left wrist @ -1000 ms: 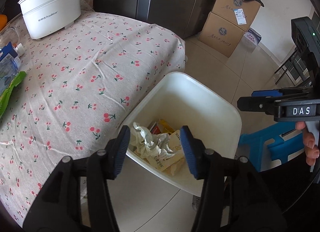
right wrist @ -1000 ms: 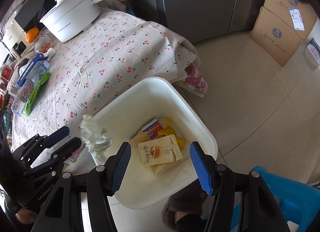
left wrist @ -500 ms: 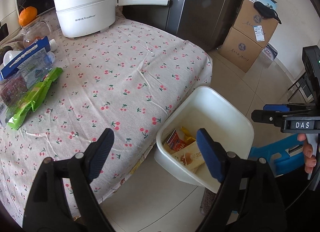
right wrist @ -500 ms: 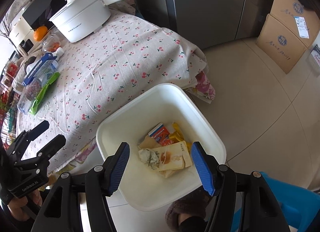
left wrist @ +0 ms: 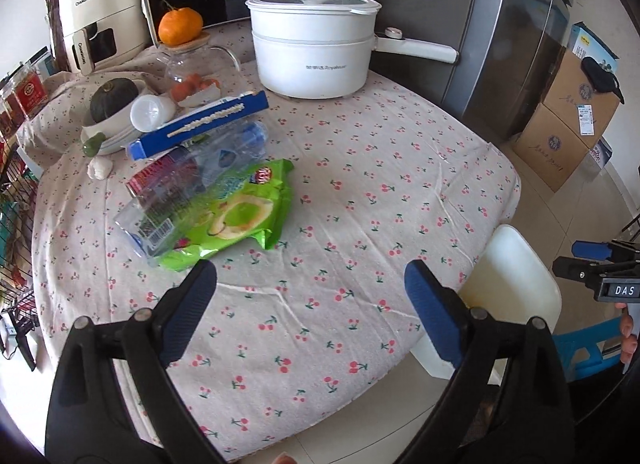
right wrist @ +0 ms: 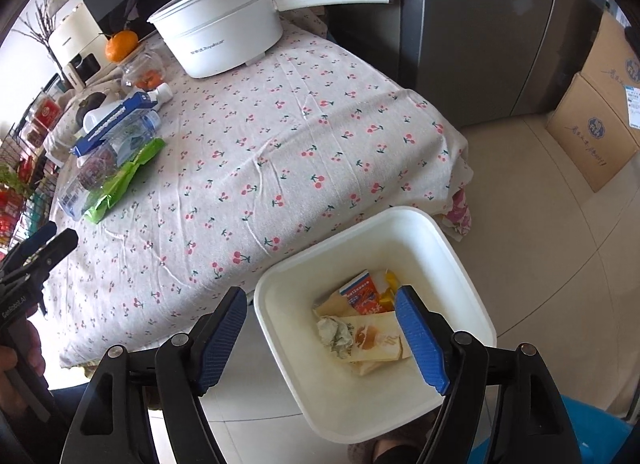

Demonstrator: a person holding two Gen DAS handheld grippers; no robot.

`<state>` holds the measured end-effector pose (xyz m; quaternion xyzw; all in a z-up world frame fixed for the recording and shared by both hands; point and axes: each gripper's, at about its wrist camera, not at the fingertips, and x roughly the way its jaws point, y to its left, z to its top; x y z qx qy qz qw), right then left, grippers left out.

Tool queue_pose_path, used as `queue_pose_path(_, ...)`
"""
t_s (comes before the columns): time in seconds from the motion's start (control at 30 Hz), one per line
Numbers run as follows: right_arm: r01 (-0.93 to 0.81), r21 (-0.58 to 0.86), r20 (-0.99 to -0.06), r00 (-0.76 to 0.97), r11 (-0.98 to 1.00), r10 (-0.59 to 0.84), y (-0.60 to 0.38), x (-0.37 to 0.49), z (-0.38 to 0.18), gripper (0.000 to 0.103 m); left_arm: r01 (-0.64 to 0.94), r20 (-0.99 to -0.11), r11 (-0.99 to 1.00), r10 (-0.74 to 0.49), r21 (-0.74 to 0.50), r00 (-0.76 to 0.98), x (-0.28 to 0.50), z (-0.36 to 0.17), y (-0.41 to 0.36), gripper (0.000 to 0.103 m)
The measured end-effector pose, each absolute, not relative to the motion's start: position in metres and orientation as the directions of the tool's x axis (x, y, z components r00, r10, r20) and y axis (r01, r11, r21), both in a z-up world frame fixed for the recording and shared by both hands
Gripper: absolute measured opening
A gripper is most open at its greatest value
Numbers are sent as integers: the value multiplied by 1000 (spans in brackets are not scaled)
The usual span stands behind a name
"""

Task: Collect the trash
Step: 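Grasp the clear plastic bottle with the left gripper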

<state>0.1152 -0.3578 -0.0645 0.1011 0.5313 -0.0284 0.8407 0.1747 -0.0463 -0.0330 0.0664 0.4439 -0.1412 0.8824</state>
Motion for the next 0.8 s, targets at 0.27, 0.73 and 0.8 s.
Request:
queue_pose_path(0.27,54,109,-899,431,993,75,-302,164,-54,79,321,-864,942,-80,98,498,253,-43,-10,95)
queue_pose_path(0.73,2,144,-913,386,990,132,-242,217,-66,79,470,-939,849,81,241,335,335,-110,-38,80)
queue_pose_path(0.8,5,146,-914,383,989,133,-242,221,-67,79,469,-937,846,94,253,336,334,-114,-37,77)
